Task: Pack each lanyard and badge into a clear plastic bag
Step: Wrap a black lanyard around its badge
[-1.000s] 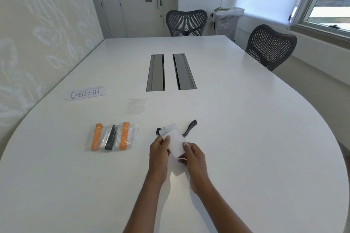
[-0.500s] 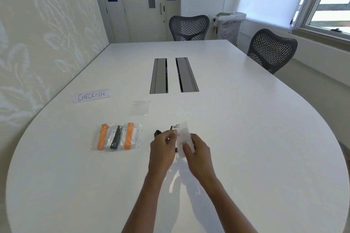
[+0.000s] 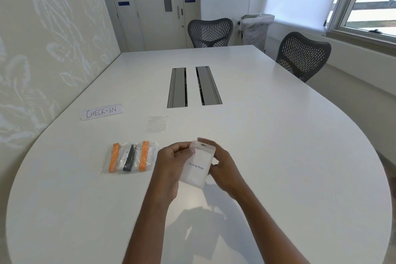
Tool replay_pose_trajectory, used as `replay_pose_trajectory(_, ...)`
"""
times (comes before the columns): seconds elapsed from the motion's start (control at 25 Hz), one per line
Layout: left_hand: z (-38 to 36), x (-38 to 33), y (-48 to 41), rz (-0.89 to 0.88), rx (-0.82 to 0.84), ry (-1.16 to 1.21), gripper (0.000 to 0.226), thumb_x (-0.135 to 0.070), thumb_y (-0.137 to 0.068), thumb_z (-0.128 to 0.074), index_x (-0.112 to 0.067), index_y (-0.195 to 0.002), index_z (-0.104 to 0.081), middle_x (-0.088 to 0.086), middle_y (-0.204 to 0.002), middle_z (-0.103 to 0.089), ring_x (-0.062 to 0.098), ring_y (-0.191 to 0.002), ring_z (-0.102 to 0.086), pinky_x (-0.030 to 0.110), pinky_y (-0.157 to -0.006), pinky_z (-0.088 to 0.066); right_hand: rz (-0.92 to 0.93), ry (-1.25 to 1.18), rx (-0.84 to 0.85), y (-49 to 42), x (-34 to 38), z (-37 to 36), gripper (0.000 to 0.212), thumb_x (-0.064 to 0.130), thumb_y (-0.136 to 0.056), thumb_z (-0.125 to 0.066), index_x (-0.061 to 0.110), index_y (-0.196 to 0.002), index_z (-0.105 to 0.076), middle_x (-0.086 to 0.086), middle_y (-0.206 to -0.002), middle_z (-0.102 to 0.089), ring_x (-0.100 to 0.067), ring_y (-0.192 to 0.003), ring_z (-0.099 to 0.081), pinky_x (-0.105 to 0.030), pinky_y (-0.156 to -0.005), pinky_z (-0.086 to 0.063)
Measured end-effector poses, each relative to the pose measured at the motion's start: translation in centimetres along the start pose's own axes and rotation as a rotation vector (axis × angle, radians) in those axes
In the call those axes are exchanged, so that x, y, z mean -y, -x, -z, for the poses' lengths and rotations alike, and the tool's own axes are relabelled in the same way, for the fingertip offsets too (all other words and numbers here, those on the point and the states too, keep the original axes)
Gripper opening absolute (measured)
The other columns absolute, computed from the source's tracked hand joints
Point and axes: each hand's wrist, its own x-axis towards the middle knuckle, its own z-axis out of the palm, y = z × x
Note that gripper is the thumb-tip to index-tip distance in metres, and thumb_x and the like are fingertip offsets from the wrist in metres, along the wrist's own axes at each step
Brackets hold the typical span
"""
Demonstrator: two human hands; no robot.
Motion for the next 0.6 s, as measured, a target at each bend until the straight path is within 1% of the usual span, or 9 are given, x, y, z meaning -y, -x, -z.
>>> replay_pose_trajectory(0.08,0.0,-0.5,0.4,0.003,-0.02,0.042,0.015,-0.008,-0.096,-0.073,-0.017,-0.106,-0.079,0.007,-0.093,-0.082,0.019,-0.076,-0.072,0.034,-0.069,-0.058,0.043,0.049,-0.019,-1.1,0.5,0.4,0.043,-0.008,-0.095,-0.049,0.02,-0.114,-0.075,0.004,-0.104,-0.079,-0.026,-0.085,-0.075,-0.038,-0.068,-0.064)
replay_pose_trajectory(0.16,0.2,-0.6,1.0,0.039,-0.01,0.063,0.016,-0.012,-0.097,-0.073,-0.016,-0.112,-0.077,0.011,-0.093,-0.08,0.021,-0.077,-0.071,0.033,-0.068,-0.057,0.072,0.05,-0.087,-2.3,1.0,1.1,0.035,-0.008,-0.097,-0.05,0.013,-0.107,-0.076,-0.006,-0.092,-0.079,-0.036,-0.072,-0.073,-0.046,-0.065,-0.063)
replay_pose_trajectory(0.2,0.2,-0.6,1.3,0.066,0.018,0.077,0.02,-0.013,-0.097,-0.073,-0.015,-0.116,-0.076,0.012,-0.096,-0.081,0.023,-0.08,-0.072,0.033,-0.069,-0.058,0.095,0.057,-0.116,-2.8,1.3,1.5,0.03,-0.008,-0.099,-0.053,0.011,-0.107,-0.075,-0.007,-0.091,-0.079,-0.034,-0.073,-0.074,-0.045,-0.067,-0.064)
replay_pose_trajectory(0.32,0.7,-0.6,1.9,0.126,0.167,0.232,0.044,-0.01,-0.089,-0.077,-0.013,-0.132,-0.071,0.018,-0.117,-0.079,0.032,-0.107,-0.073,0.038,-0.085,-0.064,0.123,0.059,-0.16,-4.3,2.3,2.0,0.021,-0.005,-0.099,-0.061,0.01,-0.101,-0.075,0.005,-0.086,-0.079,-0.007,-0.079,-0.075,-0.023,-0.069,-0.059)
replay_pose_trajectory(0.4,0.8,-0.8,2.1,0.106,0.262,0.343,0.058,-0.007,-0.082,-0.078,-0.018,-0.137,-0.069,0.02,-0.123,-0.077,0.028,-0.111,-0.073,0.037,-0.093,-0.064,0.088,0.048,-0.217,-4.8,2.6,1.7,0.017,-0.006,-0.095,-0.066,0.009,-0.093,-0.075,0.012,-0.08,-0.077,0.002,-0.074,-0.071,-0.016,-0.065,-0.054)
replay_pose_trajectory(0.44,0.6,-1.0,2.1,0.073,0.271,0.366,0.06,-0.006,-0.08,-0.078,-0.02,-0.138,-0.069,0.02,-0.123,-0.077,0.025,-0.109,-0.074,0.036,-0.095,-0.063,0.074,0.04,-0.244,-4.7,2.7,1.3,0.015,-0.007,-0.092,-0.068,0.007,-0.091,-0.074,0.012,-0.079,-0.077,0.002,-0.071,-0.069,-0.016,-0.064,-0.052)
replay_pose_trajectory(0.52,0.0,-1.2,1.9,0.008,0.189,0.374,0.055,0.0,-0.084,-0.075,-0.014,-0.137,-0.068,0.018,-0.118,-0.078,0.022,-0.104,-0.075,0.035,-0.096,-0.063,0.07,-0.024,-0.233,-3.6,2.8,0.1,0.01,-0.003,-0.089,-0.066,0.006,-0.089,-0.072,0.002,-0.078,-0.076,-0.007,-0.068,-0.064,-0.026,-0.061,-0.051)
replay_pose_trajectory(0.56,-0.2,-1.4,1.7,-0.01,0.125,0.372,0.051,0.004,-0.087,-0.072,-0.009,-0.136,-0.068,0.018,-0.117,-0.078,0.022,-0.103,-0.076,0.036,-0.097,-0.062,0.084,-0.051,-0.199,-2.8,2.8,-0.6,0.012,0.001,-0.089,-0.064,0.009,-0.089,-0.073,-0.003,-0.078,-0.076,-0.011,-0.068,-0.063,-0.03,-0.06,-0.052)
replay_pose_trajectory(0.6,-0.3,-1.5,1.5,-0.018,0.069,0.375,0.046,0.007,-0.09,-0.07,-0.003,-0.135,-0.066,0.019,-0.118,-0.078,0.025,-0.104,-0.075,0.037,-0.098,-0.061,0.102,-0.051,-0.166,-1.8,2.7,-1.4,0.019,0.001,-0.09,-0.062,0.015,-0.088,-0.074,0.0,-0.076,-0.075,-0.01,-0.066,-0.063,-0.032,-0.058,-0.052)
